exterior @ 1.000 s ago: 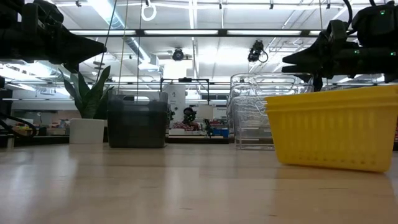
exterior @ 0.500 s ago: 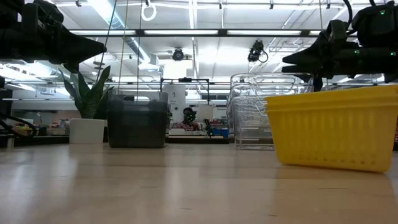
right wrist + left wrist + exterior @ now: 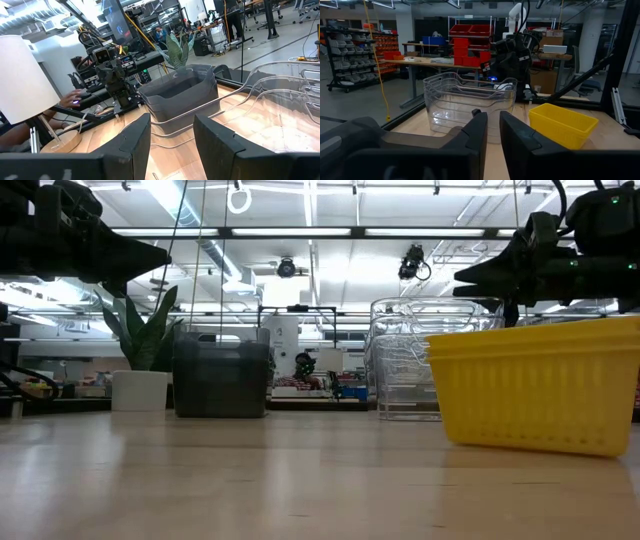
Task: Stack baskets by color
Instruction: Return to Home Position
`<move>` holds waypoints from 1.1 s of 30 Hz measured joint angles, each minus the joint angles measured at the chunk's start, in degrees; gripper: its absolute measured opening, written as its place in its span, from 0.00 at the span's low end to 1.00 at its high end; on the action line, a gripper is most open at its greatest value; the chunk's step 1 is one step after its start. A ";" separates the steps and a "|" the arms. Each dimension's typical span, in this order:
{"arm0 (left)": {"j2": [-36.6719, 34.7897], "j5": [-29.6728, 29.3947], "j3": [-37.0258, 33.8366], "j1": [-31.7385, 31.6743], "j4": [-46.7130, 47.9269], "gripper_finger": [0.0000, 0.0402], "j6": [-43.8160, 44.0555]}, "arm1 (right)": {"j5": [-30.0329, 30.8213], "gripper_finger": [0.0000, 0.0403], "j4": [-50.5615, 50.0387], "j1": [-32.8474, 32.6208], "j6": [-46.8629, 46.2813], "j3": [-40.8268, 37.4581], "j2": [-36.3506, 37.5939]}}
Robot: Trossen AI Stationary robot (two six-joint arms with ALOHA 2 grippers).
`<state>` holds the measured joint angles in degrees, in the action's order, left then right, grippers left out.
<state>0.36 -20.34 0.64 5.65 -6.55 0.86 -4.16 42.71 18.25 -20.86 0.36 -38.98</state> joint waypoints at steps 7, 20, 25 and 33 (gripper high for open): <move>0.00 0.00 0.00 0.00 0.00 0.13 0.00 | 0.00 0.38 -0.01 -0.01 0.00 0.00 0.00; 0.00 0.00 0.00 0.00 -0.02 0.14 0.00 | -0.02 0.38 -0.01 0.00 0.00 0.00 0.00; 0.00 0.00 0.00 0.02 0.00 0.13 -0.02 | 0.00 0.38 0.01 -0.01 0.00 0.00 -0.02; 0.00 -0.02 0.00 0.00 -0.02 0.15 -0.02 | -0.02 0.38 -0.01 -0.01 0.00 0.00 -0.02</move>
<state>0.36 -20.36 0.64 5.65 -6.57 0.84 -4.18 42.70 18.24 -20.86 0.36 -39.00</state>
